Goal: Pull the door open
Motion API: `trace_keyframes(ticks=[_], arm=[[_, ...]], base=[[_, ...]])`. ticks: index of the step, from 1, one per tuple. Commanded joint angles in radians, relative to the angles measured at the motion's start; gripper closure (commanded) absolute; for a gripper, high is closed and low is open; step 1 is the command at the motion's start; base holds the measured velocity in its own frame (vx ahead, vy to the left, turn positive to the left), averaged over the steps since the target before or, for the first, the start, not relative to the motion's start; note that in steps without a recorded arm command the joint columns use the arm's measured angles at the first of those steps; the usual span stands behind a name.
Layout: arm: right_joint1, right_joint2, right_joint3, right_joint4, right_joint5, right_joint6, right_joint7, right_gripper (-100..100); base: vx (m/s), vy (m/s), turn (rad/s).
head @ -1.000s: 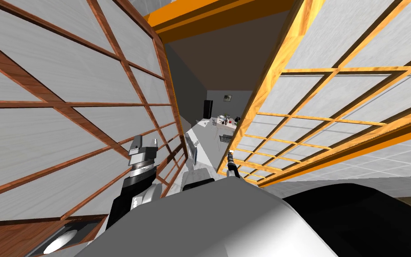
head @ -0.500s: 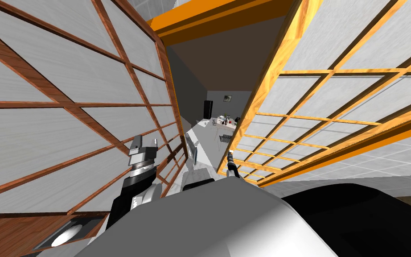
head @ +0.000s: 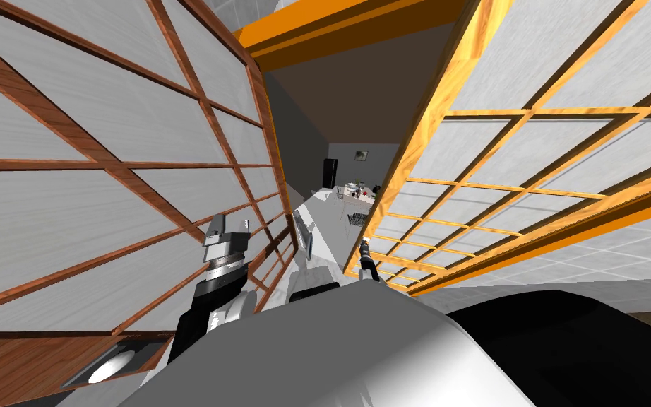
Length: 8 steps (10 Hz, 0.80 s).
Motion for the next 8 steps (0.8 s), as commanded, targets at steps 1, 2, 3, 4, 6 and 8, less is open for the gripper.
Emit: trace_keyframes(ticks=[1, 2, 3, 4, 6, 8], arm=[[0.018, -0.008, -0.008, 0.006, -0.004, 0.002, -0.05, 100], [0.018, -0.008, -0.008, 0.006, -0.004, 0.002, -0.064, 100], [0.018, -0.008, -0.008, 0.006, -0.004, 0.002, -0.064, 100], [0.018, -0.008, -0.008, 0.006, -0.004, 0.002, -0.064, 100], [0.01, -0.011, -0.001, 0.016, 0.001, -0.007, -0.133, 100], [0.01, -0.011, -0.001, 0.016, 0.001, -0.007, -0.148, 100]], base=[[-0.042, -0.014, 0.032], [-0.032, -0.011, 0.02], [-0.011, -0.001, 0.0], [-0.009, 0.0, -0.006], [-0.029, 0.0, 0.012], [-0.02, -0.002, 0.006]])
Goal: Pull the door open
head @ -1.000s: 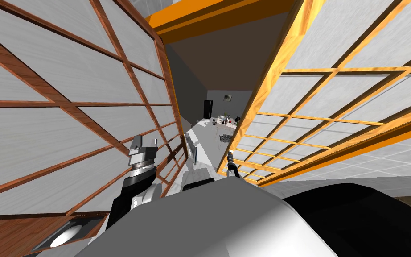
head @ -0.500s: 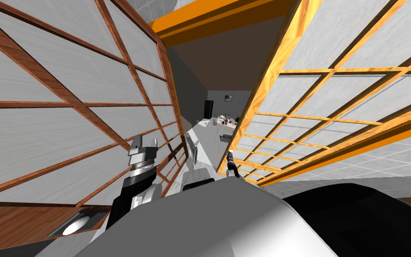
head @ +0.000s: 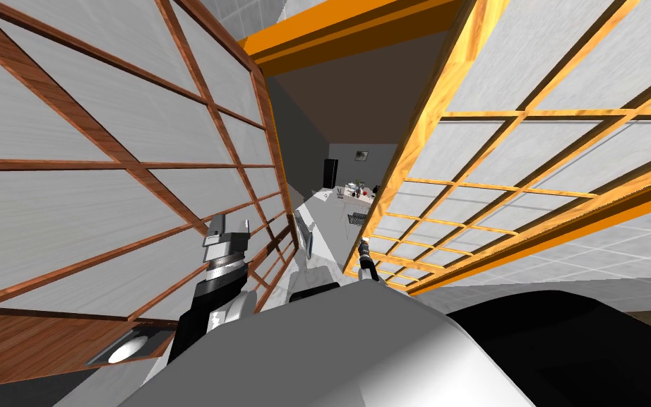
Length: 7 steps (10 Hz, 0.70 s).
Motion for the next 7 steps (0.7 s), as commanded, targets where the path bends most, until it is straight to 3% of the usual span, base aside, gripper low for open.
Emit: trace_keyframes(ticks=[1, 3, 7], arm=[[0.007, -0.015, -0.01, 0.032, -0.006, -0.002, -0.012, 100], [-0.001, -0.017, -0.003, 0.043, -0.001, -0.011, -0.085, 100], [-0.01, -0.02, 0.004, 0.053, 0.003, -0.021, -0.172, 100]], base=[[-0.006, 0.003, 0.0], [-0.03, -0.006, 0.025], [-0.034, -0.006, 0.015]])
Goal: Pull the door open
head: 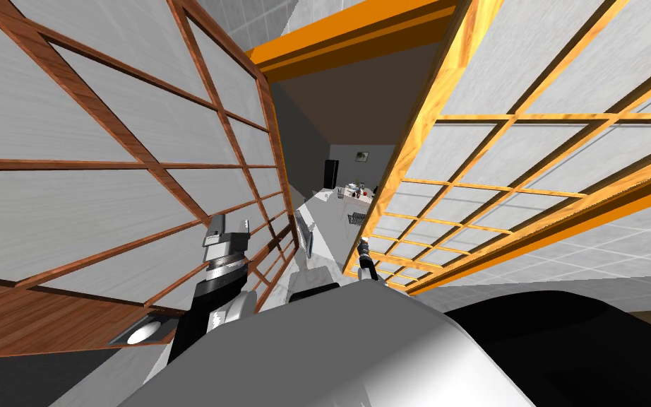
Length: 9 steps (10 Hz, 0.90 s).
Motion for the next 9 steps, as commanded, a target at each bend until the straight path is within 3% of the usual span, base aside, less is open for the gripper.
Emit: trace_keyframes(ticks=[1, 5, 6, 9], arm=[[0.018, -0.009, -0.01, 0.008, -0.006, 0.013, -0.029, 100], [0.005, -0.013, 0.001, 0.023, 0.001, -0.002, -0.153, 100], [0.005, -0.013, 0.001, 0.023, 0.001, -0.002, -0.154, 100], [-0.003, -0.015, 0.008, 0.033, 0.005, -0.011, -0.237, 100]], base=[[-0.029, -0.006, -0.003], [-0.034, -0.006, 0.018], [-0.034, 0.0, 0.027], [-0.036, -0.014, 0.014]])
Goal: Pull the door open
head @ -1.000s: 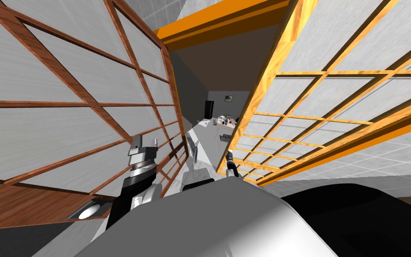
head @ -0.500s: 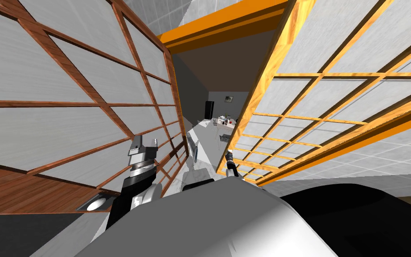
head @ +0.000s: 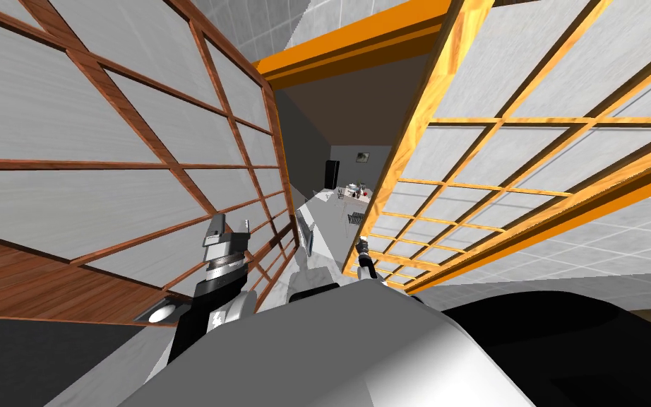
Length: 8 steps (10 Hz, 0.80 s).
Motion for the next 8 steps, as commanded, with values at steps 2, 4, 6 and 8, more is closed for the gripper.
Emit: trace_keyframes(ticks=[2, 4, 6, 8], arm=[[0.025, -0.005, -0.007, 0.0, -0.004, 0.013, -0.053, 100], [0.025, -0.005, -0.007, -0.003, -0.004, 0.013, -0.053, 100], [0.021, -0.006, -0.003, 0.005, -0.002, 0.009, -0.095, 100], [0.024, 0.009, 0.017, -0.055, -0.029, 0.006, -0.146, -100]], base=[[-0.021, 0.005, 0.01], [-0.011, 0.001, -0.001], [-0.018, -0.01, 0.014], [-0.065, 0.003, 0.09]])
